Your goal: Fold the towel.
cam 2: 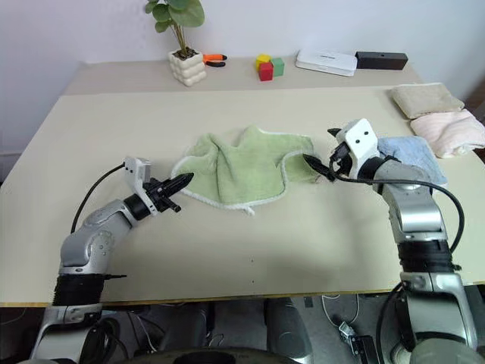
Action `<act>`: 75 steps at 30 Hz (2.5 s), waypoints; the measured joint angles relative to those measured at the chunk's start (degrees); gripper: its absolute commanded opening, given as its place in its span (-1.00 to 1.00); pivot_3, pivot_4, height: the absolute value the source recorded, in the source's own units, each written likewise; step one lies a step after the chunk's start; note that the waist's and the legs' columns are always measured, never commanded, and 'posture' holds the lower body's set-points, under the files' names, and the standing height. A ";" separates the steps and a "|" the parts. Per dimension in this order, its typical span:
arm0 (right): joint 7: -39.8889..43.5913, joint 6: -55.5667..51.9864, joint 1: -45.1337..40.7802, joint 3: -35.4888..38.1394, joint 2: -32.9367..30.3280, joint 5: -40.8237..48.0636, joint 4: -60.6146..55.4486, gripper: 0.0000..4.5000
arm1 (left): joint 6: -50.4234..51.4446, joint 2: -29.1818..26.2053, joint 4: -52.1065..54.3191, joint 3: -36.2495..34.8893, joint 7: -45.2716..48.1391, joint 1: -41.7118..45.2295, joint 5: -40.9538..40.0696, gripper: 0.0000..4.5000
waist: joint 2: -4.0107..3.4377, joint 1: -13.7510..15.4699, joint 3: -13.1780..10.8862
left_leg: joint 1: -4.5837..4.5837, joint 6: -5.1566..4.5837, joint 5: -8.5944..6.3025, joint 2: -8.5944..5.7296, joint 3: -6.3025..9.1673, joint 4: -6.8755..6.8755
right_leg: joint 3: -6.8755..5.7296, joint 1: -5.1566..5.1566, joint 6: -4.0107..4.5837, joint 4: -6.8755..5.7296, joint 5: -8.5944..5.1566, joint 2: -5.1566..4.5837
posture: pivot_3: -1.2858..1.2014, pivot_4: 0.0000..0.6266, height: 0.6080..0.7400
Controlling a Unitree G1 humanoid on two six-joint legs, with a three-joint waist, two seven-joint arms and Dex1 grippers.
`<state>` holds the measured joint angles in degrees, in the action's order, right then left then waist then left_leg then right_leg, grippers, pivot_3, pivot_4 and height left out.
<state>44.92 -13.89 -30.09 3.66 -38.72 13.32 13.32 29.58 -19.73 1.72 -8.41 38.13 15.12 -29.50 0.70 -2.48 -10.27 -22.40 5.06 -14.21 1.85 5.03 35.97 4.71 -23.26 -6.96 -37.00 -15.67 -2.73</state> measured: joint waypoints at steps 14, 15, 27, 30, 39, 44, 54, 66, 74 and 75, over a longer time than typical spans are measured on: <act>14.01 -9.69 -10.42 -5.60 -0.74 -1.17 16.20 0.19 | 0.15 0.70 3.27 -0.21 -2.68 -3.20 -0.63 -1.00 | 0.00 -0.11 -0.01 | 0.00 0.00 0.00 0.00 0.00 -0.01 | -0.01 -0.01 0.00 0.00 0.00 0.00 | 0.03 -0.52 1.00; 14.05 -9.94 -10.75 -5.57 -0.67 -1.16 16.25 -0.02 | 0.16 0.70 3.34 -0.21 -2.80 -3.27 -0.76 -1.00 | -0.01 -0.11 -0.01 | 0.00 0.00 0.00 0.00 0.00 -0.01 | -0.01 -0.02 0.00 0.00 0.00 0.01 | 0.03 -0.52 1.00; 20.21 -7.17 -3.27 -3.59 -2.83 2.23 5.60 -0.98 | 2.72 -3.56 6.59 -1.81 -2.65 -6.08 -3.29 -1.00 | -0.01 -0.05 -0.02 | -0.01 -0.02 -0.01 0.00 0.01 -0.03 | -0.01 -0.02 -0.01 0.00 -0.01 0.00 | 0.03 -0.52 1.00; 24.04 -6.97 4.10 -1.22 -7.11 5.12 -4.14 -0.98 | 5.94 -8.29 9.83 -4.62 -1.04 -9.60 -5.81 -1.00 | -0.02 -0.04 -0.04 | -0.01 -0.07 -0.05 0.00 0.00 -0.01 | -0.01 -0.02 -0.03 0.00 -0.02 -0.01 | 0.03 -0.52 1.00; 29.35 -7.77 22.03 5.30 -14.67 10.76 -22.13 -0.98 | 18.00 -19.72 20.16 -11.82 3.97 -20.91 -17.09 -1.00 | 0.03 -0.04 -0.09 | 0.01 -0.12 -0.08 0.01 -0.03 0.05 | 0.02 -0.01 0.16 0.02 -0.17 0.00 | 0.03 -0.52 1.00; 31.69 -6.61 31.38 8.11 -16.50 12.61 -27.41 -0.98 | 21.13 -24.14 22.10 -16.99 7.54 -28.87 -20.33 -1.00 | 0.16 -0.09 -0.17 | 0.02 -0.16 -0.11 0.02 -0.07 0.07 | 0.03 -0.02 0.41 0.02 -0.34 -0.02 | 0.03 -0.52 1.00; 31.80 -13.70 31.87 9.18 -18.33 18.73 -30.16 0.49 | 26.92 -24.87 21.82 -17.49 7.55 -28.23 -27.23 0.50 | 0.33 -0.02 -0.31 | 0.02 -0.16 -0.12 0.02 -0.08 0.10 | 0.02 -0.02 0.45 0.01 -0.34 -0.05 | 0.03 -0.52 1.00; 11.13 -27.31 6.78 6.65 -9.78 23.36 -17.41 0.96 | 31.03 -29.39 17.17 -18.08 9.12 -21.15 -30.70 0.98 | 0.46 0.17 -0.49 | -0.06 -0.23 -0.17 0.02 -0.10 0.03 | 0.01 -0.09 0.48 0.07 -0.32 -0.06 | 0.03 -0.52 1.00; -1.87 -26.53 7.07 0.69 -5.43 10.01 -8.65 0.96 | 17.06 -24.53 16.67 -17.99 8.01 -18.45 -23.03 0.98 | 0.25 -0.09 -0.62 | -0.07 -0.25 -0.17 0.03 -0.12 0.00 | 0.02 -0.18 0.43 -0.04 -0.28 -0.04 | 0.03 -0.52 1.00; -2.17 -27.40 7.09 0.59 -5.52 9.45 -8.43 0.96 | 16.18 -24.54 16.64 -17.93 8.11 -18.40 -22.40 0.98 | 0.25 -0.11 -0.62 | -0.06 -0.25 -0.17 0.03 -0.12 0.02 | 0.02 -0.17 0.43 -0.04 -0.28 -0.04 | 0.03 -0.52 1.00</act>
<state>42.75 -41.30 -23.00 4.25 -44.24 22.76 4.89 45.76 -44.27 18.36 -26.34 46.24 -3.28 -51.90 0.95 -2.59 -10.88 -22.46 4.81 -14.38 1.88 4.91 35.99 4.73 -23.43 -6.53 -37.04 -15.96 -2.77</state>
